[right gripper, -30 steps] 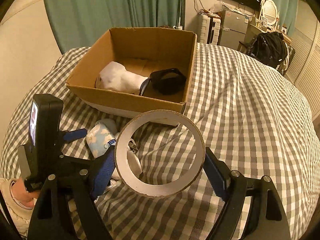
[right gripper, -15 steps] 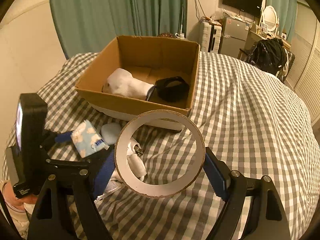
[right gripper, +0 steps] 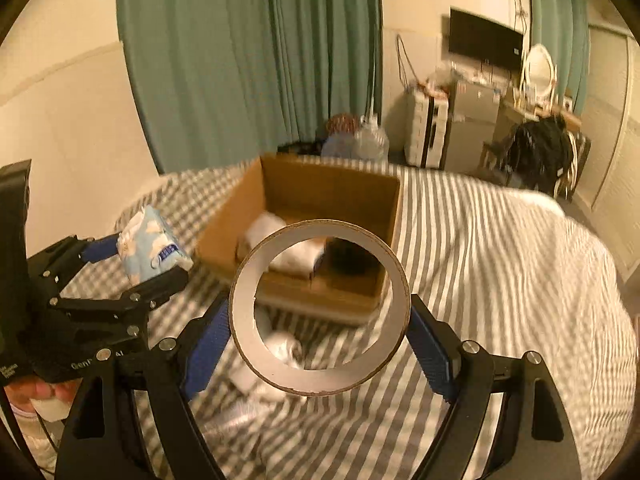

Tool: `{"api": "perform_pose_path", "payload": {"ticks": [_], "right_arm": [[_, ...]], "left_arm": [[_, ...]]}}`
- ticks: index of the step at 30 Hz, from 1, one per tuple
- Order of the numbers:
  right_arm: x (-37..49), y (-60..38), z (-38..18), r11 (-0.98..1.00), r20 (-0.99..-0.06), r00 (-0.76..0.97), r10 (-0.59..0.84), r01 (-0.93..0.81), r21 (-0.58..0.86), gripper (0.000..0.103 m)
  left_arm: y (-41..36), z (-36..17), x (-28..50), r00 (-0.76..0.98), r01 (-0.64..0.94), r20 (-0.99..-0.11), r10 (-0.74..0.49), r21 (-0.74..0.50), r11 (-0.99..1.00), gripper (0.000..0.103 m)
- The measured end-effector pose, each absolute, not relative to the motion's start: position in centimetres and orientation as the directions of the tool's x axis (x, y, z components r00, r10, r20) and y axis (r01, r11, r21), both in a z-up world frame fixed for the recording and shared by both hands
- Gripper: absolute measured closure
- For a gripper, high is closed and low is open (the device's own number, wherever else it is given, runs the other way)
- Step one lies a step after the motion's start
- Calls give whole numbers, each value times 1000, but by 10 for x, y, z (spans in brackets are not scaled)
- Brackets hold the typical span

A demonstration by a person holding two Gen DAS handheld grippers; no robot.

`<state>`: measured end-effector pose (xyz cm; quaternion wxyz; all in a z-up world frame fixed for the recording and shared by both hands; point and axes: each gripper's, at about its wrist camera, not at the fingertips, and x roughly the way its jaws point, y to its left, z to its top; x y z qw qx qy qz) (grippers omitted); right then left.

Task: Organize objects
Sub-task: 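Lower the tape roll and blue tissue pack into the box and release both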

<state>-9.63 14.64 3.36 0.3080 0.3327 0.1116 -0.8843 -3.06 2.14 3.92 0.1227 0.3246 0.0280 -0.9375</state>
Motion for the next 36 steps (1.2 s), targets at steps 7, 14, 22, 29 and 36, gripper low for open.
{"api": "perform_pose_path", "payload": {"ticks": [7,14,22,29,36], "right_arm": [[-127,127,96,-755,-557,-605,-568,653,60,20],[-181,85,119,-765,-512,-648,-564,644,28,20],[-254,59,57,-807,-614,-631,-473,590,16,20],[-280,55,4,-822,-708,-578,-406,570,6,20],[-279,57,-9,-821,-718,-545,-433,567,65,20]], "left_arm": [[-6,89,-72,-808,291,-524,-269,42,-956,20],[-36,104,-135,-820,307,-503,-274,18,-952,20],[-28,22,-192,-740,247,-621,-258,106,-963,20],[-21,-14,-206,-693,217,-677,-246,130,-967,20],[-8,-21,-208,-700,170,-679,-220,141,-975,20]]}}
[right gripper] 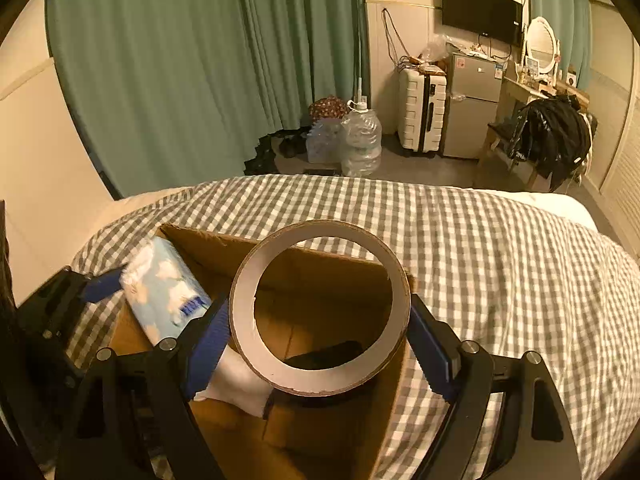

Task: Organize objects
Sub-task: 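Lower the tape roll and blue tissue pack into the box and release both, then grasp the white toothpaste tube with the left gripper while the right grasps the plush toy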

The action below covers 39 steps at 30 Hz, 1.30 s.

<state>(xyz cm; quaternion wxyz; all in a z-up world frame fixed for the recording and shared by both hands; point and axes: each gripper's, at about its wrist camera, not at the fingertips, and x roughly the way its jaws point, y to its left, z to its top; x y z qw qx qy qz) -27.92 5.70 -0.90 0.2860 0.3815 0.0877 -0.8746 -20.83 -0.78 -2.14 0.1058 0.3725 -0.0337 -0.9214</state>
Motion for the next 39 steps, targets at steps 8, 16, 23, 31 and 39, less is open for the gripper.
{"api": "perform_pose_path", "payload": {"ticks": [8,16,23,31,39], "right_arm": [[-276,60,4,-823,-662,-583,-472,560,93,5],[-258,70,37,-827,-610,-633,-476,558,67,4],[-220,99,70,-804,-582,-624,-522,588,91,4],[-174,136,68,-777,-596,-580,-556,618,123,4],[-130,142,12,-747,-709,-501,-496,663,55,4]], "left_arm": [[-17,-23,-204,-694,181,-697,-183,78,-980,9],[-18,-4,-175,-707,219,-674,-214,78,-973,3],[-32,25,-120,-721,340,-634,-279,26,-940,3],[-38,12,-62,-673,462,-647,-358,11,-887,3],[-8,-36,-31,-606,445,-712,-356,68,-893,3]]}}
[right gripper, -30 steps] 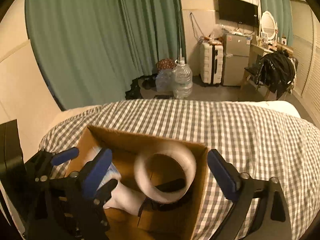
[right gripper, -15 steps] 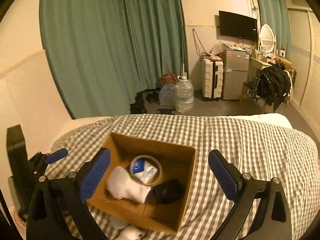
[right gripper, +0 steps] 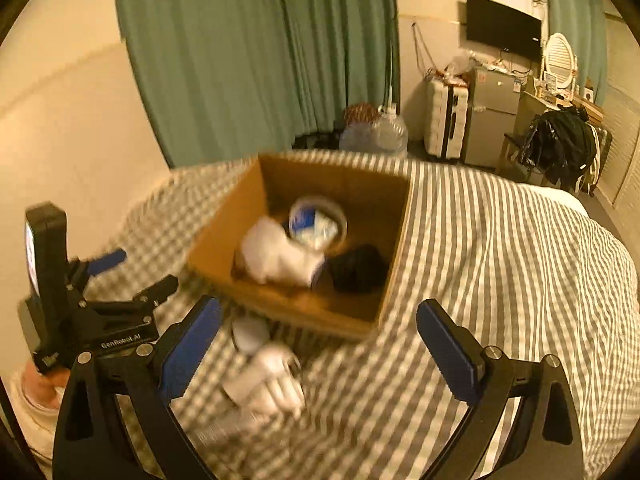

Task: Organize objects
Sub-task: 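Grasp the white toothpaste tube with the left gripper while the right grasps the plush toy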

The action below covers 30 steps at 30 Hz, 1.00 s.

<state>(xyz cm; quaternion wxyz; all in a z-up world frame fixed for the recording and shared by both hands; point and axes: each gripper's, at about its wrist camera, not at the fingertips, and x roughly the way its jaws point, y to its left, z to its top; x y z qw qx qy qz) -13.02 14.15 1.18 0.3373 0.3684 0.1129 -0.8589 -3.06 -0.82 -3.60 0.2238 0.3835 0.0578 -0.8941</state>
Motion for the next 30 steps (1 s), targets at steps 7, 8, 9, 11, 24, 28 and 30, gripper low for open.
{"api": "perform_pose_path", "payload": {"ticks": [7,8,9,11,24,28,30], "right_arm": [[-127,138,-32,-747,-788,-435,-436,664,47,4],[-125,137,-36,-744,-796,-435,-422,667,30,4],[-122,135,-38,-743,-798,-439,-413,669,17,4],[-119,133,-41,-743,-798,-452,-399,669,-8,4],[-106,140,-50,-800,-806,-483,-343,600,-19,4],[-96,143,-55,-810,-812,-484,-326,586,-23,4],[-92,145,-59,-818,-813,-486,-320,575,-22,4]], "left_arm": [[25,-78,-24,-546,369,-784,-295,91,-925,3],[29,-79,-23,-546,358,-786,-289,93,-929,3],[35,-81,-20,-547,346,-787,-286,99,-933,3],[42,-85,-16,-545,333,-788,-287,110,-936,3],[71,-103,7,-516,277,-823,-239,104,-955,3],[87,-114,11,-502,219,-845,-186,84,-972,12],[94,-122,11,-481,185,-864,-151,68,-980,24]]}}
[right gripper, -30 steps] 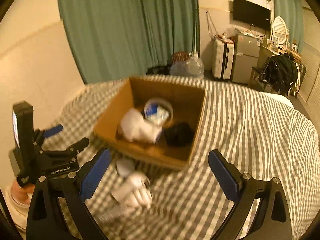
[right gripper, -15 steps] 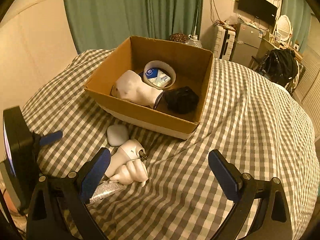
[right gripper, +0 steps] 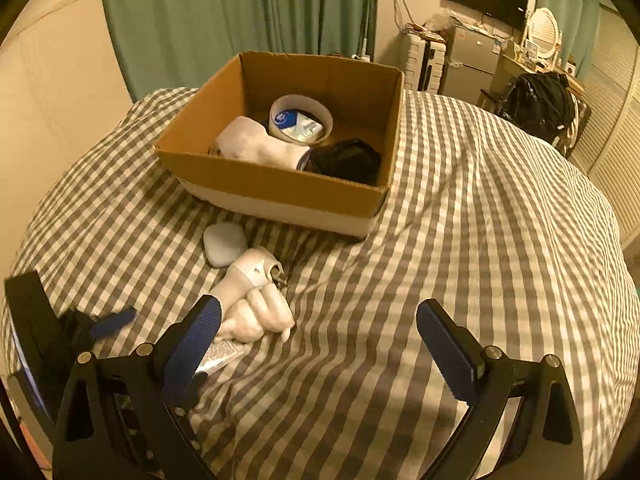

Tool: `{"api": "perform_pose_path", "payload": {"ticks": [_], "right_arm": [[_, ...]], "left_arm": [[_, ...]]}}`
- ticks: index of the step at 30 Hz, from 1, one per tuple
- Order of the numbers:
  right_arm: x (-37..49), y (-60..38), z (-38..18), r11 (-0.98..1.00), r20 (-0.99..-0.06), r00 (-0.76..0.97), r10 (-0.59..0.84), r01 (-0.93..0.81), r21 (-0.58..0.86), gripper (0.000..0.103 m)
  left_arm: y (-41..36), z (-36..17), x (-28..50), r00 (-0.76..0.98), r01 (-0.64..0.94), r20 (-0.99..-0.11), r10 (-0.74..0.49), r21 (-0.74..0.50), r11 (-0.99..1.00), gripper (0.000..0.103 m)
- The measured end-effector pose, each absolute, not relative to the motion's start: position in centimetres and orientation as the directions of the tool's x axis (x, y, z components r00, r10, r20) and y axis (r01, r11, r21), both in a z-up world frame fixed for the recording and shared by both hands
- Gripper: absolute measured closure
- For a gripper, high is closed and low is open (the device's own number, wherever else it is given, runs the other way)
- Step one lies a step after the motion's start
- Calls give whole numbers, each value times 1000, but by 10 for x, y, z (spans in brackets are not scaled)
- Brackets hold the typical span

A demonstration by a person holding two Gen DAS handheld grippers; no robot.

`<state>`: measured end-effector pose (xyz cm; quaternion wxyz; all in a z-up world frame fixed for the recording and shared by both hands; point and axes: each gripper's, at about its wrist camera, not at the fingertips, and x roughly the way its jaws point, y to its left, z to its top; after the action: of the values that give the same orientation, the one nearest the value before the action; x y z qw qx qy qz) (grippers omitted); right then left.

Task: Organize objects
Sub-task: 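Grasp the white toothpaste tube with the left gripper while the right grasps the plush toy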

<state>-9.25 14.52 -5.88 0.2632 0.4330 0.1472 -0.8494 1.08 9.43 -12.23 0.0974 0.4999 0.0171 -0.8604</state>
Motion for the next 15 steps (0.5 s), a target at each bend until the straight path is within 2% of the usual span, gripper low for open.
{"api": "perform_pose_path", "payload": {"ticks": [2,4,5,6,15], "right_arm": [[-90,148,-62,-826,-817,-484,-314,563,-16,4],[-88,150,-63,-835,-816,-488,-309,549,-12,4],[-87,152,-63,-841,-815,-491,-307,541,-9,4],[-87,154,-63,-846,-814,-494,-306,534,-6,4],[-91,153,-68,-854,-828,-479,-292,520,0,4]], "left_arm": [[99,-131,9,-459,159,-879,-129,62,-985,40],[102,-135,9,-450,143,-884,-125,67,-988,71],[101,-134,9,-454,133,-885,-101,45,-990,75],[100,-132,10,-458,135,-885,-90,31,-990,78],[78,-88,26,-556,182,-827,-78,-29,-983,78]]}}
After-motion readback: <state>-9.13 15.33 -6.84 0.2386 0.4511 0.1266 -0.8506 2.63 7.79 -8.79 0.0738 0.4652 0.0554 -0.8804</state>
